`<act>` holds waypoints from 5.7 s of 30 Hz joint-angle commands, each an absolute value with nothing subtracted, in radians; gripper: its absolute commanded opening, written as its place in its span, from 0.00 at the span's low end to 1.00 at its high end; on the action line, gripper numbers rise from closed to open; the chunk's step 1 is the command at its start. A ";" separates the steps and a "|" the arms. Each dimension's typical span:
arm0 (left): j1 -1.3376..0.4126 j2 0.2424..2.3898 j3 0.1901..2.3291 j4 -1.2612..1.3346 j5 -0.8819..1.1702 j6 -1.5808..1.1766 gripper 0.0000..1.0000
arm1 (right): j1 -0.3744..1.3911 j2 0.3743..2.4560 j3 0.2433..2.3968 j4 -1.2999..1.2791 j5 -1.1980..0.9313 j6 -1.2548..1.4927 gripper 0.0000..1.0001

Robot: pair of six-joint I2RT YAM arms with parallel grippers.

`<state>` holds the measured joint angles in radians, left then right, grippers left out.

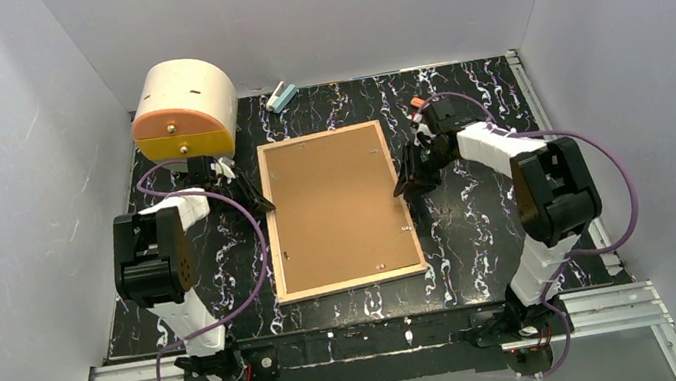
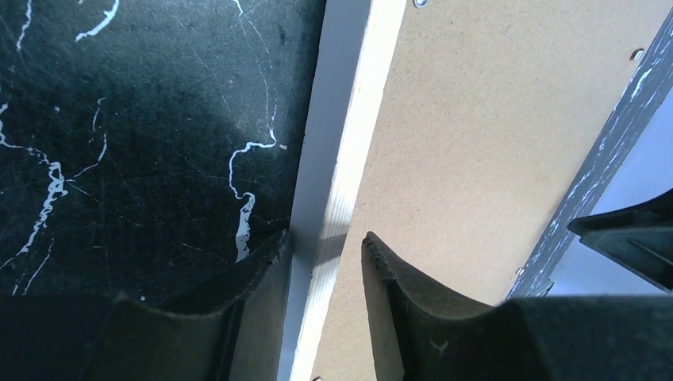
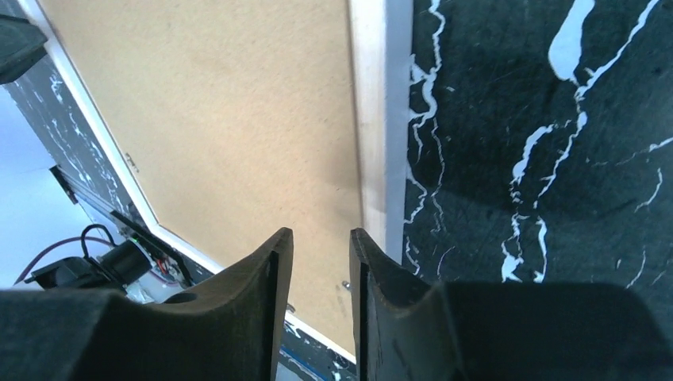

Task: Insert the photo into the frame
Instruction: Install the photo frame at the center of the board.

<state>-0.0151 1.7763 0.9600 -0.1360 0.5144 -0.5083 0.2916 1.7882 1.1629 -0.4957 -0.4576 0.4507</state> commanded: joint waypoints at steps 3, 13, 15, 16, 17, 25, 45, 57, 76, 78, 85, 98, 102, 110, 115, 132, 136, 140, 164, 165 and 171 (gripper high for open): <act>-0.028 1.753 0.924 -0.173 0.479 -0.503 0.38 | 0.300 1.697 1.133 -0.540 -0.457 0.438 0.40; -0.027 1.750 0.907 -0.156 0.459 -0.523 0.31 | 0.360 1.691 1.033 -0.535 -0.481 0.440 0.29; -0.028 1.752 0.907 -0.154 0.460 -0.527 0.30 | 0.366 1.692 1.021 -0.542 -0.481 0.443 0.29; -0.028 1.753 0.906 -0.152 0.461 -0.528 0.30 | 0.368 1.693 1.017 -0.547 -0.481 0.441 0.29; -0.027 1.754 0.904 -0.150 0.464 -0.530 0.29 | 0.372 1.695 1.012 -0.552 -0.485 0.438 0.29; -0.027 1.767 0.894 -0.130 0.486 -0.543 0.30 | 0.385 1.731 1.022 -0.545 -0.479 0.446 0.32; -0.027 1.778 0.902 -0.132 0.489 -0.534 0.40 | 0.383 1.773 1.155 -0.477 -0.166 0.590 0.46; -0.028 1.793 0.898 -0.123 0.522 -0.545 0.34 | 0.386 1.806 1.128 -0.450 -0.290 0.564 0.26; -0.027 1.776 0.889 -0.119 0.485 -0.555 0.33 | 0.388 1.740 1.139 -0.452 -0.281 0.537 0.39; -0.027 1.776 0.890 -0.119 0.484 -0.555 0.33 | 0.388 1.748 1.133 -0.450 -0.289 0.538 0.37; -0.027 1.776 0.885 -0.122 0.494 -0.552 0.33 | 0.388 1.753 1.104 -0.434 -0.313 0.549 0.24; -0.028 1.771 0.889 -0.130 0.479 -0.545 0.33 | 0.389 1.628 1.113 -0.430 -0.218 0.559 0.41; -0.028 1.773 0.890 -0.130 0.479 -0.543 0.33 | 0.390 1.656 1.096 -0.432 -0.242 0.558 0.39; -0.027 1.775 0.888 -0.133 0.486 -0.541 0.33 | 0.392 1.707 1.065 -0.416 -0.280 0.555 0.40; -0.027 1.778 0.887 -0.133 0.496 -0.542 0.33 | 0.394 1.736 1.048 -0.410 -0.291 0.554 0.40; -0.031 1.740 0.889 -0.134 0.473 -0.526 0.36 | 0.397 1.719 1.064 -0.385 -0.414 0.568 0.39; -0.032 1.733 0.905 -0.148 0.451 -0.525 0.40 | 0.397 1.674 1.091 -0.408 -0.359 0.546 0.43; -0.032 1.728 0.904 -0.150 0.449 -0.530 0.42 | 0.398 1.631 1.075 -0.418 -0.343 0.536 0.44; -0.032 1.745 0.853 -0.068 0.474 -0.634 0.17 | 0.453 1.665 0.996 -0.565 -0.292 0.457 0.42; -0.031 1.747 0.852 -0.065 0.471 -0.639 0.15 | 0.453 1.662 0.997 -0.570 -0.286 0.457 0.42; -0.029 1.759 0.857 -0.065 0.458 -0.646 0.10 | 0.453 1.654 1.020 -0.565 -0.245 0.464 0.43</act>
